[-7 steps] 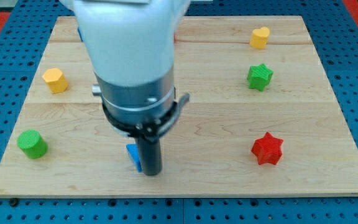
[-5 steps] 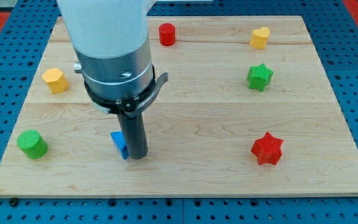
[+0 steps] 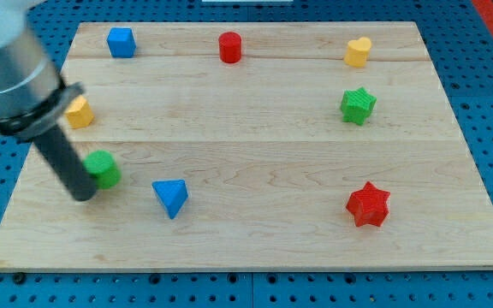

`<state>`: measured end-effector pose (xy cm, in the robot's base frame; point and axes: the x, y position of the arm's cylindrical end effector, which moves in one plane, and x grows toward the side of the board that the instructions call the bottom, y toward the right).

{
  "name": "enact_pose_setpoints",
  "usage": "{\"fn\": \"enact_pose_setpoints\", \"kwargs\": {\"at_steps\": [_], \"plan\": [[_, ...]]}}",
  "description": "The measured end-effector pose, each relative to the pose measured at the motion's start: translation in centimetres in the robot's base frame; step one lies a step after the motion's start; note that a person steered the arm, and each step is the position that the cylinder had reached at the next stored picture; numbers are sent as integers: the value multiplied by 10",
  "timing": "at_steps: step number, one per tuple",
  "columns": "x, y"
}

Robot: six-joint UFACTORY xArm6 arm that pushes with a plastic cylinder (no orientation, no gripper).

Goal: Place the green blocks in between red blocks

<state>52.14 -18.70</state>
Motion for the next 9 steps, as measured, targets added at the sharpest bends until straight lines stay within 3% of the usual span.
{"fn": "enact_pose_setpoints", "kwargs": {"at_steps": [1,2,3,7,9], "plan": [[-44,-17],[-65,21],[-82,103],[-55,121],[-59,230]]}}
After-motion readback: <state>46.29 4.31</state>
